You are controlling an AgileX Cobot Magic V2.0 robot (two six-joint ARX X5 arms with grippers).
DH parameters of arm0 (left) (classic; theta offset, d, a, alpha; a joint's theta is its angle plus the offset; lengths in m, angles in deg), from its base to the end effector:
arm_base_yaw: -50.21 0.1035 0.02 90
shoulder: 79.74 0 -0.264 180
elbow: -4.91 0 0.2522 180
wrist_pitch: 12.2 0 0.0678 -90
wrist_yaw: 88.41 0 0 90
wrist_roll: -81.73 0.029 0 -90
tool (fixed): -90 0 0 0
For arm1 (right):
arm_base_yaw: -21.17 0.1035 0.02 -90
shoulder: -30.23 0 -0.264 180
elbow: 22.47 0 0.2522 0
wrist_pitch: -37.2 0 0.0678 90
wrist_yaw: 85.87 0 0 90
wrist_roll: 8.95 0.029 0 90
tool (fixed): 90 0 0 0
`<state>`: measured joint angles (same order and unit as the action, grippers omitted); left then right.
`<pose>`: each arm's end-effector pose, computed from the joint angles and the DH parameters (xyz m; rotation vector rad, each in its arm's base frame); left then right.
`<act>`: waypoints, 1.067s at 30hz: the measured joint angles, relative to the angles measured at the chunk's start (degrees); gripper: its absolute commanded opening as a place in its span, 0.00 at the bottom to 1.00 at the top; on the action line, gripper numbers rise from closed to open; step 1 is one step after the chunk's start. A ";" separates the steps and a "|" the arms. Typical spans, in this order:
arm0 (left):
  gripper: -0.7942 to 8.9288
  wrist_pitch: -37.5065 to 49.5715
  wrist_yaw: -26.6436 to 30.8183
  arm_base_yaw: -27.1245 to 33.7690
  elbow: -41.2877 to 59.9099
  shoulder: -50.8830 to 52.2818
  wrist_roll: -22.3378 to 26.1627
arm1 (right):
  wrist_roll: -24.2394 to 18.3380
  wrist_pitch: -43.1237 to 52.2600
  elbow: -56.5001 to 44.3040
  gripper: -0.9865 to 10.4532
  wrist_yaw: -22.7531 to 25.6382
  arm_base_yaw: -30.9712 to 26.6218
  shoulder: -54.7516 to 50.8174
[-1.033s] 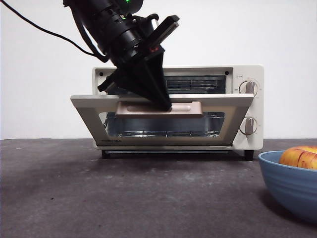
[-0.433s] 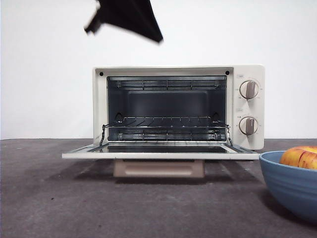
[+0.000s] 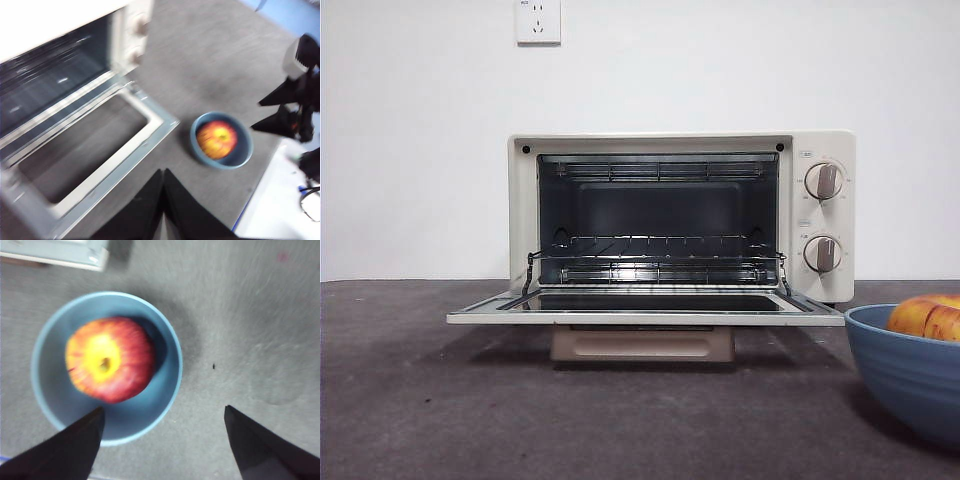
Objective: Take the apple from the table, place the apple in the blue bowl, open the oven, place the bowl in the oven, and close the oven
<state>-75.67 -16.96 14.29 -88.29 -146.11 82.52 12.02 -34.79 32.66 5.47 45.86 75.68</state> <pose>0.1693 -0.1340 0.4023 0.1125 0.6496 -0.9217 0.1169 0.0530 0.2483 0.0801 1.1123 0.1657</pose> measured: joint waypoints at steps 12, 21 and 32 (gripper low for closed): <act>0.09 -7.93 2.75 5.29 1.51 13.11 1.20 | -12.76 9.31 -0.66 0.36 -19.93 -20.24 12.87; 0.09 -11.80 3.50 5.42 3.45 20.83 -0.52 | -14.14 12.72 -0.70 0.30 -19.47 -20.24 20.48; 0.09 -14.73 3.61 5.42 3.45 22.97 -1.73 | -14.82 14.36 -0.70 0.17 -19.17 -18.97 26.23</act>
<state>-90.40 -13.35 19.71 -84.84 -123.14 80.80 -2.80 -20.43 31.96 -13.69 26.88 101.91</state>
